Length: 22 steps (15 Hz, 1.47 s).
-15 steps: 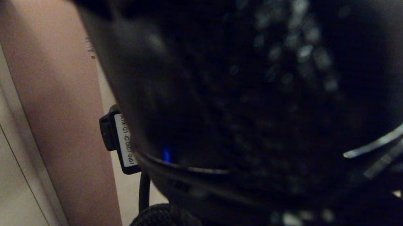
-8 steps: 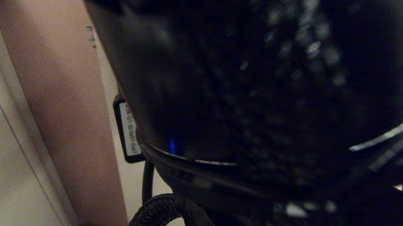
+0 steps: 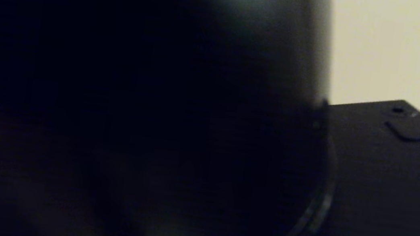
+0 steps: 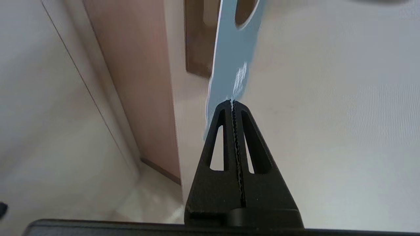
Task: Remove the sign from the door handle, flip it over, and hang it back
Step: Hang the sign back with the other side facing out
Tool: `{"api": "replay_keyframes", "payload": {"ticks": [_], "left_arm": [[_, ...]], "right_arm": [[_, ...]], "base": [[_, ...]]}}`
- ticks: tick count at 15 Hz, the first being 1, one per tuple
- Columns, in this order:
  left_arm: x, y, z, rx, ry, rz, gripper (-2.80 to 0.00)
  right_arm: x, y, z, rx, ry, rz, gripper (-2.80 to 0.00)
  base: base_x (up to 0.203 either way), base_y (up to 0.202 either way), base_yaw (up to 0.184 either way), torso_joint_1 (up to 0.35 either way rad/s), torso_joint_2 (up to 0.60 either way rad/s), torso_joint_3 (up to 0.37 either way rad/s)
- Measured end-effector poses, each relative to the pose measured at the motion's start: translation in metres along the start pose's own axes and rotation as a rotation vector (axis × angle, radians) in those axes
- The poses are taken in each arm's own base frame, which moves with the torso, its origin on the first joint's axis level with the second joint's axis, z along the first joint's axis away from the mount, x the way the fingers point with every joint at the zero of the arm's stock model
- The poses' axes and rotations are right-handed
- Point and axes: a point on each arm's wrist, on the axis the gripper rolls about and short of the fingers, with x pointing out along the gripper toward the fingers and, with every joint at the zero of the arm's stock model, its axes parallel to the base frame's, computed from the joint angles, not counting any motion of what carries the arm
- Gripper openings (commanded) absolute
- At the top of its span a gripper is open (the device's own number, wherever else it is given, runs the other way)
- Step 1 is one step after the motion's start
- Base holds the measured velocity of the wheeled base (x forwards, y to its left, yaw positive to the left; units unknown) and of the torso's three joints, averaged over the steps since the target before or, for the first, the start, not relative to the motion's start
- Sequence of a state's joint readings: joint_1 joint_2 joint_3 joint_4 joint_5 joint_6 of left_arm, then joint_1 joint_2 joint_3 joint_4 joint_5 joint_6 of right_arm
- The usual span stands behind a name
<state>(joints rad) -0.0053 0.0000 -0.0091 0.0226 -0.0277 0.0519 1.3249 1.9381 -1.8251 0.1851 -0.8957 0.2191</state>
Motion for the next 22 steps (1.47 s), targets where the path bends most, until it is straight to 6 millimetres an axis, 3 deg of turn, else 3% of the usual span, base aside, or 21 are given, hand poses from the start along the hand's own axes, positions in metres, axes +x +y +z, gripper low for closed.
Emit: {"api": "replay_keyframes", "payload": {"ticks": [7,22], "left_arm": [[0.0,0.0,0.0,0.0,0.0,0.0,-2.8],[0.0,0.0,0.0,0.0,0.0,0.0,-2.8]], "right_arm": [[0.015,0.011,0.002,0.022,-0.019,-0.012,-2.8],[0.062,-0.015,-0.004,0.032,-0.011,-0.152,-2.8]], "base": [[0.0,0.0,0.0,0.0,0.0,0.0],[0.0,0.0,0.0,0.0,0.0,0.0]]}}
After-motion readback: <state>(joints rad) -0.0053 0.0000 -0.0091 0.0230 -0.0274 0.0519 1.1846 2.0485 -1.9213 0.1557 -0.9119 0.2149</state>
